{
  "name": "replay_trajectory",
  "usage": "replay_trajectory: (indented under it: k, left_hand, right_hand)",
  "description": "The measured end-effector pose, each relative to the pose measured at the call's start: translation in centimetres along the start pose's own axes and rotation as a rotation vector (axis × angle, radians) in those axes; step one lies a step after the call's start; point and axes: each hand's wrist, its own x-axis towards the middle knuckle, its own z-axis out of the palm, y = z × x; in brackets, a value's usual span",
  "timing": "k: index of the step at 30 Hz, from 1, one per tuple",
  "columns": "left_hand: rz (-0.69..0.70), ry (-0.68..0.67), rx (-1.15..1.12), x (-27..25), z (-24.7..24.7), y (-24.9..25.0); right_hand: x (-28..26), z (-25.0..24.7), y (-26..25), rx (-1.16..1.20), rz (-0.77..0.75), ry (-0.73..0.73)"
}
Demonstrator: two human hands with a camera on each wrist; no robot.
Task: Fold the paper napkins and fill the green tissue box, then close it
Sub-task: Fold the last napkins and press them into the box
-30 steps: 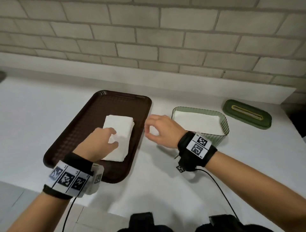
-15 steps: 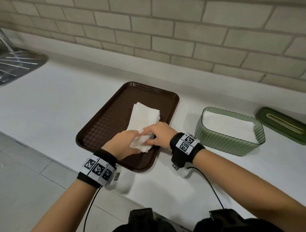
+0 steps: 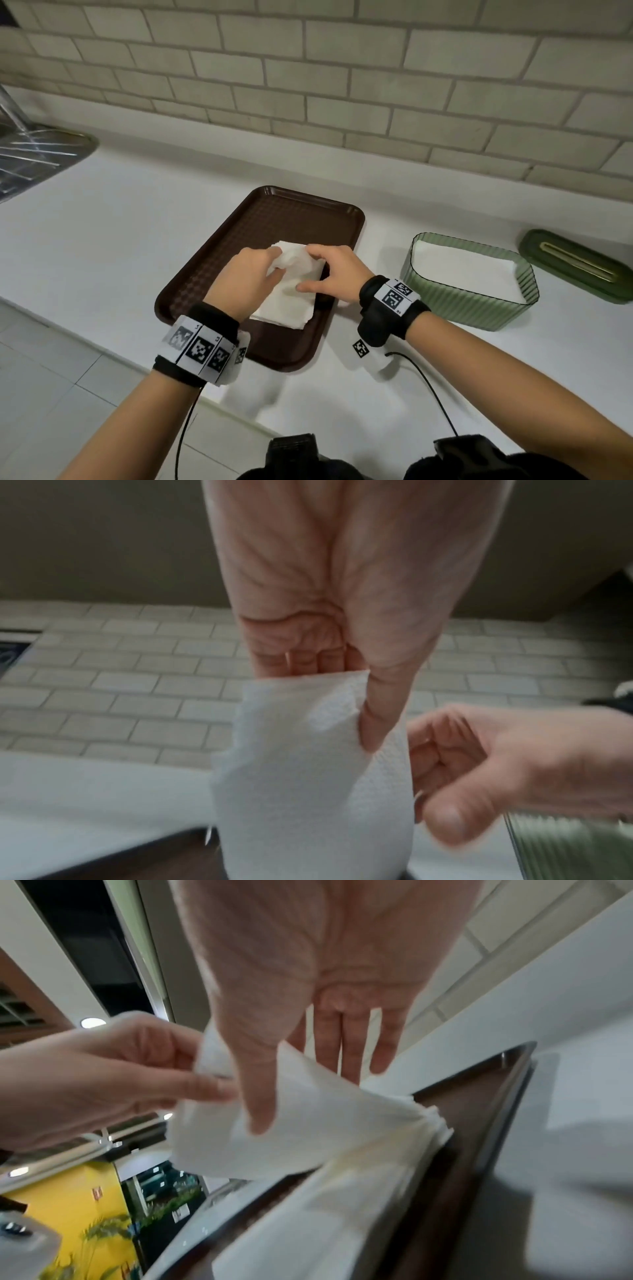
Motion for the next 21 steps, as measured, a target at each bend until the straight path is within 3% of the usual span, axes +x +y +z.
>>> replay_trajectory:
  k: [3,6,9,14,17,19,21]
  left_hand:
    - [0.101,0.169,-0.098,-1.0,-3.5,2.2]
    - [0.127,0.259,-0.468,-2.4,-5.8,4.5]
    - [0.057,0.094,-0.863,-2.3,-4.5,5.5]
    - [-0.164,-0.280,-1.325,-2.0,3.0,7.9]
    - [-0.099,-0.389,-1.229,-2.4,6.8,9.7]
    - [0.028,-0.354,-1.077,-2.4,8.1,11.0]
    - [0.132,-0.315,-1.073,-2.6,8.9,12.4]
  right_hand:
    - [-1.6,-2.3,-1.3,0.069,-0.017,0.188]
    - [-5.1,-4.5,-2.1,0.251,0.038,0.288]
    - [-10.2,-5.9,-1.3,0.479,0.147,0.337]
    - [-18.3,-5.0,1.4,0.950,0.391,0.410]
    - [-21.7,-4.2,2.9,0.899,0.447,0.466]
    - [-23.2,-4.3,3.5,0.809,0.451,0.537]
    - [-24.3,-4.6,3.8,0.716,0.422,0.625]
